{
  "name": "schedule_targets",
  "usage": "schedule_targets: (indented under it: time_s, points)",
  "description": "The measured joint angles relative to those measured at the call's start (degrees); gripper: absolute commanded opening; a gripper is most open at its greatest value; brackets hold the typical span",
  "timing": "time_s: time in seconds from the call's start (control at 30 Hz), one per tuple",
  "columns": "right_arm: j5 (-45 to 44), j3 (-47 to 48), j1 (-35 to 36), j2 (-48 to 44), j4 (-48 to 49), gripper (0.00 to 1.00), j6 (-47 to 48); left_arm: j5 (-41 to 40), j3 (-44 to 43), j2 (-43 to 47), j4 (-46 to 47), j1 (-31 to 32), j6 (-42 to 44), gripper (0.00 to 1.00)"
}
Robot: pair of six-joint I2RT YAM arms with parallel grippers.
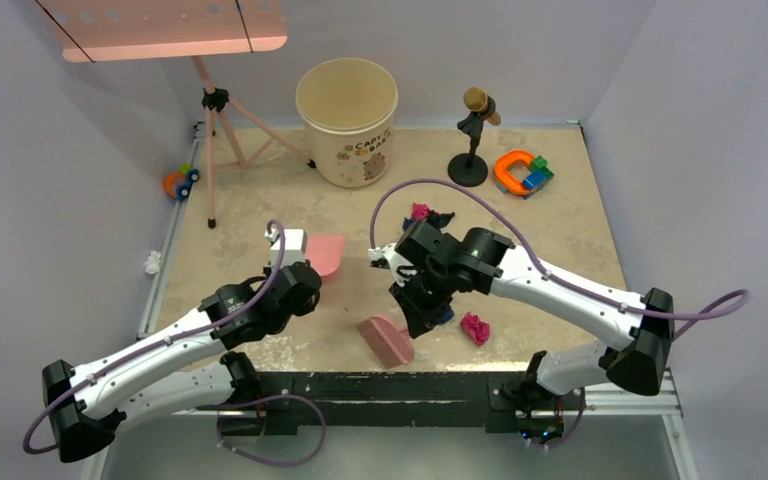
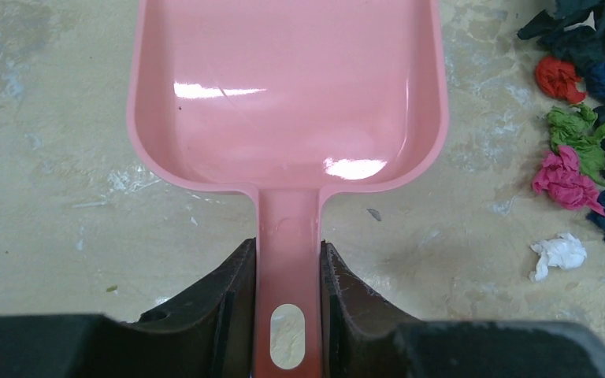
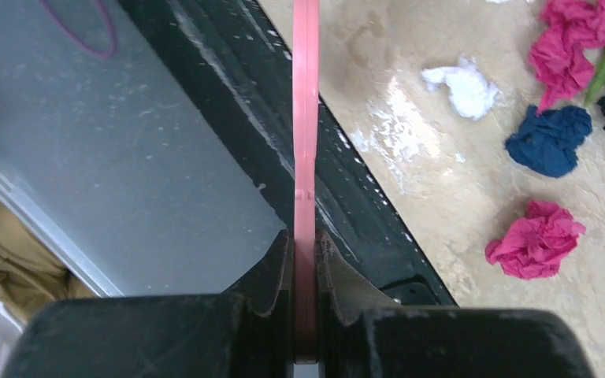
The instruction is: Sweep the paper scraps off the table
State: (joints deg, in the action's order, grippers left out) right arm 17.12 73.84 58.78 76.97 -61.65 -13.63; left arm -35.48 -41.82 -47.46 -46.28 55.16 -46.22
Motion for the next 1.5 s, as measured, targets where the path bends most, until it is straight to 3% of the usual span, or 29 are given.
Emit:
schedule_targets:
  time_s: [0.37, 0.9, 1.2, 1.5]
  points:
    - [-13.0, 0.9, 0.09, 10.49, -4.24, 0.0, -2.16, -0.85, 0.07, 1.4, -1.44, -0.02, -1.01, 0.0]
    - [-44.02, 21.46, -4.83, 19.5, -15.13, 0.0, -7.85, -1.22, 0.17, 2.12, -1.77, -0.02, -1.11, 0.0]
    - [-48.83, 23.69, -4.87, 8.35, -16.52, 0.0, -12.26, -1.16, 0.17, 2.03, -1.18, 0.0, -0.68, 0.0]
    - [-44.39, 8.31, -10.97, -8.0, -19.63, 0.0, -29.49, 0.33, 0.61, 0.96, 2.64, 0.0, 0.9, 0.0]
